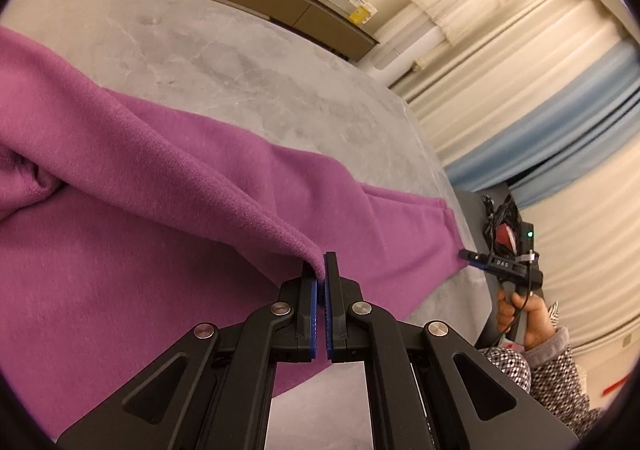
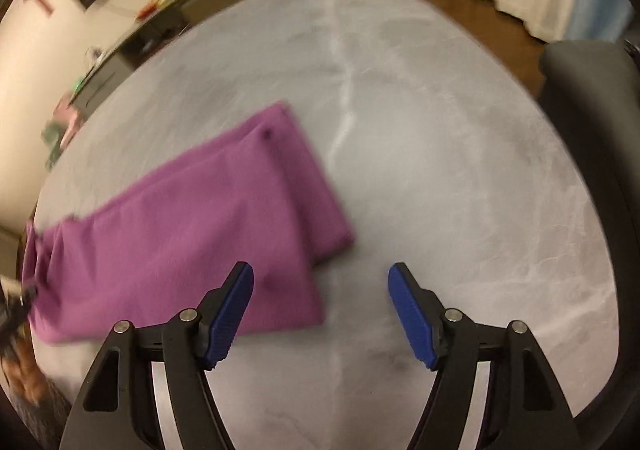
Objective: Fold clothes
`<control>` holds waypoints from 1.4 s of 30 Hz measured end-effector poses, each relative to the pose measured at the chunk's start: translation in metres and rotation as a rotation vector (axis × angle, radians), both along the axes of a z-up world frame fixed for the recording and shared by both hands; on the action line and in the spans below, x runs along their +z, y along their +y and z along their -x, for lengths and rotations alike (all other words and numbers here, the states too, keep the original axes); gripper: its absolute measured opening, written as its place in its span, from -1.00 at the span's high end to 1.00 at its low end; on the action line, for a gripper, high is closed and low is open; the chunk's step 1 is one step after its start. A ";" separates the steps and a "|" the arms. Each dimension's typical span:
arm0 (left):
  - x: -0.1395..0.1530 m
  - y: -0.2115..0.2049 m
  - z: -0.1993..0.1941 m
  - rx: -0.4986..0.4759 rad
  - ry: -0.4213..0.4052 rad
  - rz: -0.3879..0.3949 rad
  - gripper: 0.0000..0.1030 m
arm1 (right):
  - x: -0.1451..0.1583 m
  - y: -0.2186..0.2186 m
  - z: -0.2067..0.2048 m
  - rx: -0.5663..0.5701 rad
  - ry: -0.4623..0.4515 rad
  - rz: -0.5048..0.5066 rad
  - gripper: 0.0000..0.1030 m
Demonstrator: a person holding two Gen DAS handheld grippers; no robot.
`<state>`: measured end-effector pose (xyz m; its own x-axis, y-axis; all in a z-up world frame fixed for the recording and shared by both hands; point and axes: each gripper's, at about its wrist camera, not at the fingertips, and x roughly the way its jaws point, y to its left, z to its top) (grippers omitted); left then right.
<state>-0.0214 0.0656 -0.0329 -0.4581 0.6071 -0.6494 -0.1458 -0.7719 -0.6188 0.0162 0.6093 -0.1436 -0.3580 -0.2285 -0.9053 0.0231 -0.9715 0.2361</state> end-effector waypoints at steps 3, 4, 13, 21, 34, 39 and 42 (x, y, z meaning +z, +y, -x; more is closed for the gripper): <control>0.001 -0.007 -0.011 0.005 0.009 0.005 0.96 | 0.007 -0.019 0.000 0.057 -0.007 -0.074 0.85; 0.003 -0.007 -0.008 0.008 0.014 0.004 0.96 | 0.011 -0.023 0.001 0.069 0.001 -0.082 0.87; 0.054 -0.026 0.018 0.096 0.121 -0.035 0.96 | 0.106 -0.040 0.040 0.097 0.264 -0.124 0.89; 0.011 -0.008 -0.014 0.013 0.049 0.033 0.95 | 0.071 -0.021 0.035 0.060 0.218 -0.148 0.89; -0.022 -0.015 -0.030 -0.019 -0.078 0.031 0.66 | 0.053 -0.022 0.018 -0.033 0.171 -0.338 0.19; 0.008 -0.070 -0.055 0.046 0.001 0.040 0.55 | 0.072 -0.105 0.001 0.188 0.237 -0.321 0.19; 0.016 -0.137 -0.058 0.208 0.009 0.035 0.55 | 0.048 -0.155 -0.001 0.303 0.170 -0.274 0.19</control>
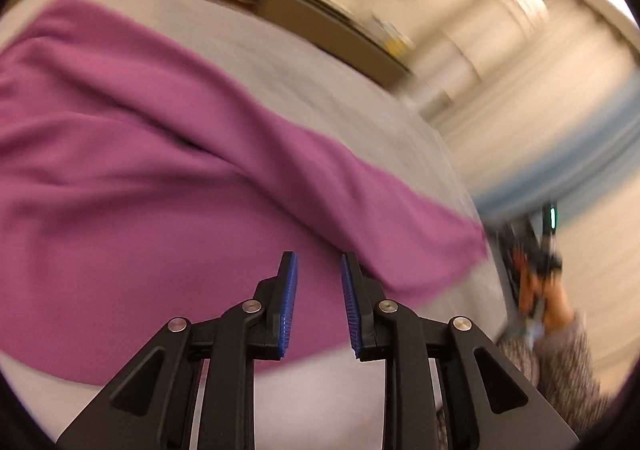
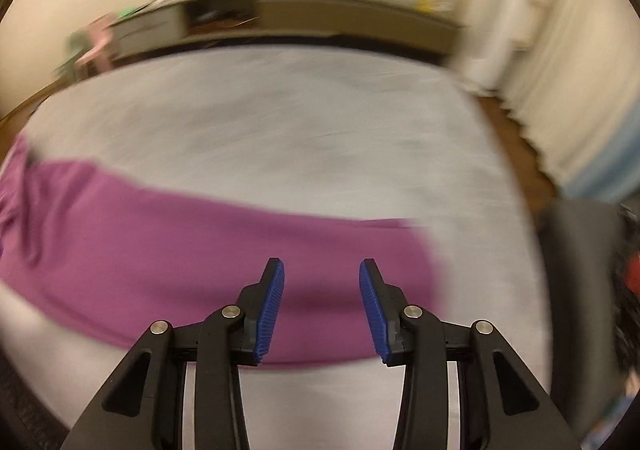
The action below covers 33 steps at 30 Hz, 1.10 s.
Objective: Fold clothes
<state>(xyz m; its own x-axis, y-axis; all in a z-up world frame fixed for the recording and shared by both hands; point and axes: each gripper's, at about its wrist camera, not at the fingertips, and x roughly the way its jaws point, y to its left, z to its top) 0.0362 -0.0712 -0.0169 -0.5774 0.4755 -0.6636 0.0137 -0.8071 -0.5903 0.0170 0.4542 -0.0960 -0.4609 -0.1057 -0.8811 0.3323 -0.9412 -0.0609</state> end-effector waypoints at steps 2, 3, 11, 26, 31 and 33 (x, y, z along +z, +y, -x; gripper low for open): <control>0.005 -0.053 -0.002 0.138 -0.007 0.009 0.55 | -0.021 -0.020 -0.001 0.042 -0.064 -0.023 0.19; 0.006 -0.079 -0.002 0.208 -0.018 0.018 0.55 | -0.030 -0.027 -0.001 0.056 -0.089 -0.046 0.19; -0.039 -0.257 -0.018 0.695 -0.271 -0.052 0.64 | -0.033 -0.042 -0.001 -0.008 -0.180 -0.206 0.13; -0.019 -0.312 0.044 0.558 -0.213 -0.105 0.40 | 0.065 -0.542 0.002 0.600 -0.056 0.092 -0.40; -0.012 -0.311 0.041 0.479 -0.107 -0.283 0.05 | 0.003 -0.613 0.012 0.692 -0.142 -0.012 -0.16; -0.005 -0.307 0.045 0.446 -0.058 -0.320 -0.14 | -0.004 -0.624 0.004 0.711 -0.165 -0.033 0.93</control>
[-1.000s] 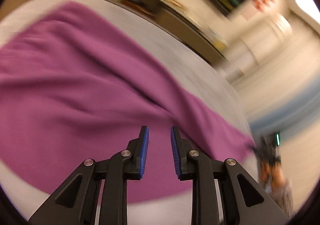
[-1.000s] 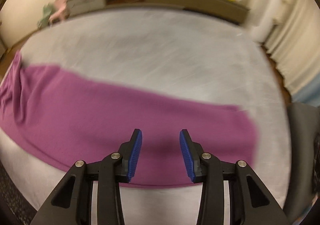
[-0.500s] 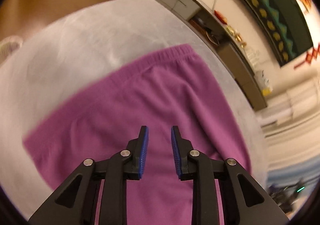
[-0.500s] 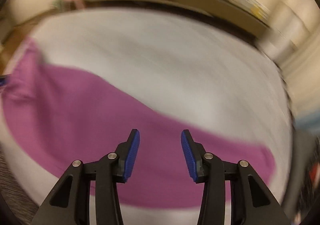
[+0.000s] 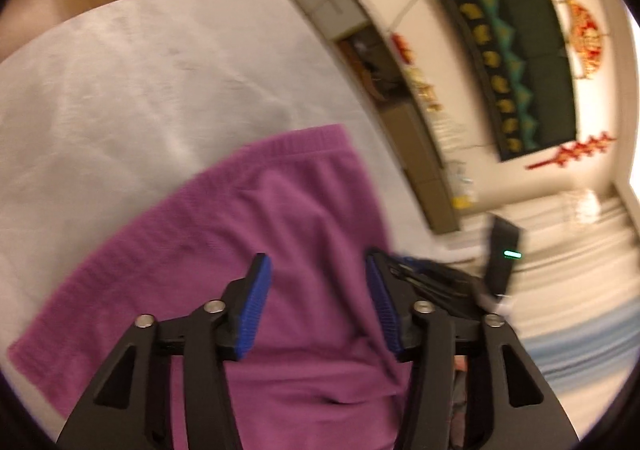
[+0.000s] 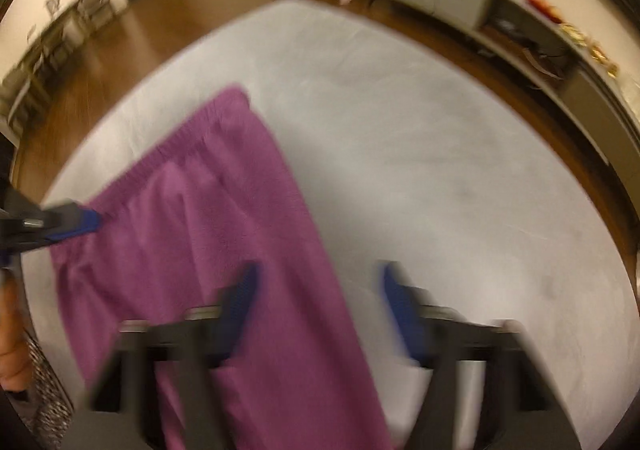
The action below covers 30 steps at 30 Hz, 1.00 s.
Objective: Fold clothes
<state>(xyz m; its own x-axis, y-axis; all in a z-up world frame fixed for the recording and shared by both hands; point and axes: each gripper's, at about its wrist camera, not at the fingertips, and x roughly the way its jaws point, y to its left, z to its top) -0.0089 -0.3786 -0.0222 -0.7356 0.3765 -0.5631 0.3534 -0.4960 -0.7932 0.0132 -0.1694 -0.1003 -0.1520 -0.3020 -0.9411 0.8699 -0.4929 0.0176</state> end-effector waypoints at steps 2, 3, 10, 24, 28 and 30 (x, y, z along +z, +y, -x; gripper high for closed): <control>0.007 -0.002 -0.004 -0.010 0.036 0.000 -0.18 | 0.021 -0.001 -0.028 0.036 0.027 0.081 0.93; 0.010 -0.001 0.002 -0.009 0.048 -0.002 -0.21 | 0.034 0.000 -0.042 0.057 0.036 0.121 0.93; 0.032 0.015 -0.005 -0.033 0.075 0.046 -0.47 | 0.072 0.018 -0.153 0.160 0.032 0.266 0.93; 0.024 -0.008 -0.111 0.053 0.006 0.188 0.93 | 0.054 0.201 -0.222 0.066 0.124 0.231 -0.50; 0.035 0.001 -0.097 0.031 0.055 0.227 0.92 | 0.018 0.241 -0.227 -0.014 0.125 0.166 -0.50; 0.036 0.001 -0.097 0.037 0.078 0.211 0.92 | 0.013 0.251 -0.227 -0.043 0.099 0.179 -0.50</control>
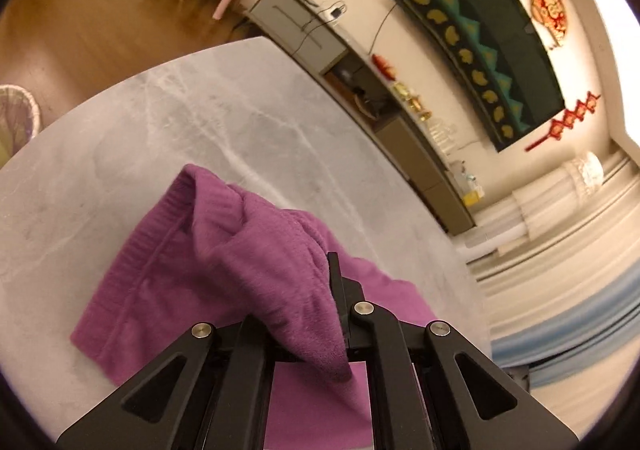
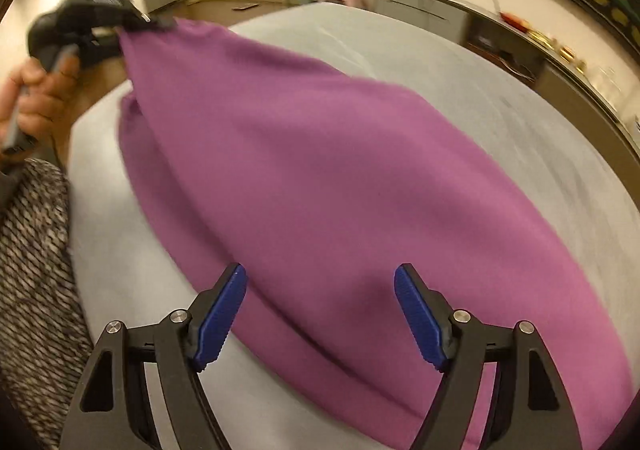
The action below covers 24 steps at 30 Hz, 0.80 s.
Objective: Fold clothes
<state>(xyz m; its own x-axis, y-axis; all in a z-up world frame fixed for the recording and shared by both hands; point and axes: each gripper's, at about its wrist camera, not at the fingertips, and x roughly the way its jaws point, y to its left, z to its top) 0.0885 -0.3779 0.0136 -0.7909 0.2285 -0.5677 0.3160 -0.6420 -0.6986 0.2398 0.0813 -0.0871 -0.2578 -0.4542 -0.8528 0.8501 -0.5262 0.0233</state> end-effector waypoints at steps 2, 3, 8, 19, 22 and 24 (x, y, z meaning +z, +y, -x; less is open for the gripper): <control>-0.002 -0.003 -0.002 0.001 -0.001 -0.016 0.92 | 0.000 0.002 0.000 -0.006 -0.021 0.031 -0.50; -0.002 -0.004 -0.003 -0.001 -0.009 -0.019 0.92 | -0.001 0.003 0.000 0.001 -0.028 0.038 -0.50; 0.023 0.012 -0.004 -0.086 -0.064 0.096 0.92 | 0.002 0.001 -0.020 0.068 0.000 0.035 -0.50; 0.049 0.067 -0.036 -0.393 -0.255 0.472 0.91 | 0.043 0.022 -0.034 0.034 0.093 0.078 0.82; 0.008 0.081 -0.040 -0.484 -0.422 0.556 0.89 | 0.021 0.023 -0.042 0.058 0.034 0.012 0.82; -0.011 0.086 -0.038 -0.511 -0.478 0.562 0.89 | 0.003 0.021 -0.045 0.057 0.021 -0.026 0.83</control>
